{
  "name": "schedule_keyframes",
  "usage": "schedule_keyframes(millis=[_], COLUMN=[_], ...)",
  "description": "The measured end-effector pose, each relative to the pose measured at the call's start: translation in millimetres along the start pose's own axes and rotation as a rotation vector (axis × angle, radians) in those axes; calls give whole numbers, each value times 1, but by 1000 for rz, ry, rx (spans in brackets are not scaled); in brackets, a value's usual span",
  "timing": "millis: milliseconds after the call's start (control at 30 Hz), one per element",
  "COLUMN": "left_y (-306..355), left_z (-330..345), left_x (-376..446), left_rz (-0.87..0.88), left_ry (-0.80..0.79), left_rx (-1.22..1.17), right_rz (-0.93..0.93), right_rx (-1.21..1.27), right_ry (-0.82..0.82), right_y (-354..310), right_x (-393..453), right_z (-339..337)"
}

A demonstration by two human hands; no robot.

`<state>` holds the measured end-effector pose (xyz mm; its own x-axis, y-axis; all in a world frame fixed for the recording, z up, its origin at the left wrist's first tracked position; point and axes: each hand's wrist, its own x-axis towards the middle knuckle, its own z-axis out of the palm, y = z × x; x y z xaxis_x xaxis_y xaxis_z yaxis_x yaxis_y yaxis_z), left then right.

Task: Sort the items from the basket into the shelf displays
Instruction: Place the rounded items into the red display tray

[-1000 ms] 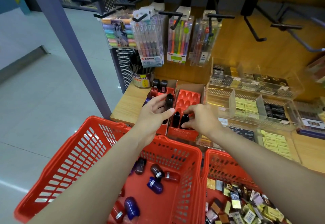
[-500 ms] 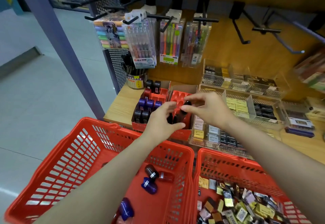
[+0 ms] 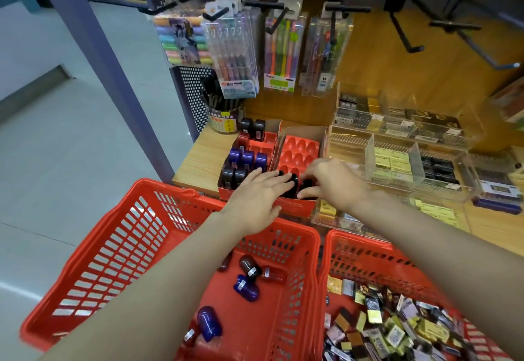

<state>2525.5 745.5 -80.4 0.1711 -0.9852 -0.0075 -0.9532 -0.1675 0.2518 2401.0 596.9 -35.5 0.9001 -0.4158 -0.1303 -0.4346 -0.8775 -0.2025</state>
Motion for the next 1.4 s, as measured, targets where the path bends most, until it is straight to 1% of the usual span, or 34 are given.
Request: schedule_keyframes(millis=[33, 100, 267, 400, 433, 467, 500, 533, 567, 600, 633, 667, 733, 800, 867, 967, 1033, 1067, 1100, 1167, 1267, 1333, 1400], left_y=[-1, -3, 0, 5, 8, 8, 6, 2, -3, -9, -16, -23, -39, -56, -71, -80, -82, -84, -86, -92, -100, -105, -109], left_z=[-1, 0, 4, -4, -9, -16, -24, -32, -39, -43, -45, -43, -30, -4, 29, 83, 117, 133, 147, 168, 187, 191, 192], left_x=[0, 0, -2, 0, 0, -2, -5, -10, -17, -27, -38, -50, -76, -105, -129, -147, -147, -145, -143, -137, -134, -135, -137], left_rz=[2, 5, -3, -13, -15, -24, -37, -62, -98, -144, -208, -291, -454, -633, -839, -1066, -1154, -1167, -1168, -1176, -1215, -1204, -1203], left_ry=[-14, -32, -29, -95, -66, 13, 135, 265, 369, 438, 479, 494, 468, 392, 339, 332, 324, 311, 303, 306, 302, 275, 260], left_rx=[4, 22, 27, -15, -84, -179, -273, -352, -437, -545, -662, -751, -856, -981, -1086, -1319, -1464, -1493, -1518, -1568, -1602, -1608, -1592], right_rz=[-16, -19, 87, 157, 162, 169, 186, 204, 225, 251, 280, 316, 428, 601, 747, 906, 890, 860, 845, 834, 761, 721, 687], right_rx=[-24, -27, 23, 17, 26, 90, 206, 372, 583, 830, 1070, 1261, 1480, 1556, 1468, 1268, 963, 769, 620, 432, 127, 42, 57], right_ry=[-38, -43, 66, 11, 47, 150, 295, 425, 485, 463, 388, 279, 63, -93, -195, -187, -225, -242, -213, -185, -237, -217, -161], right_y=[-1, -2, -6, -14, -16, -19, -24, -32, -41, -52, -65, -78, -100, -117, -129, -130, -127, -125, -123, -120, -120, -120, -119], right_x=[0, -1, -1, 1, -2, -5, -10, -17, -24, -31, -36, -41, -44, -42, -34, -18, -7, -2, 2, 8, 10, 9, 9], right_z=[-1, -2, 1, -1, -3, -6, -9, -11, -13, -12, -8, -3, 14, 43, 85, 160, 205, 223, 240, 270, 302, 313, 316])
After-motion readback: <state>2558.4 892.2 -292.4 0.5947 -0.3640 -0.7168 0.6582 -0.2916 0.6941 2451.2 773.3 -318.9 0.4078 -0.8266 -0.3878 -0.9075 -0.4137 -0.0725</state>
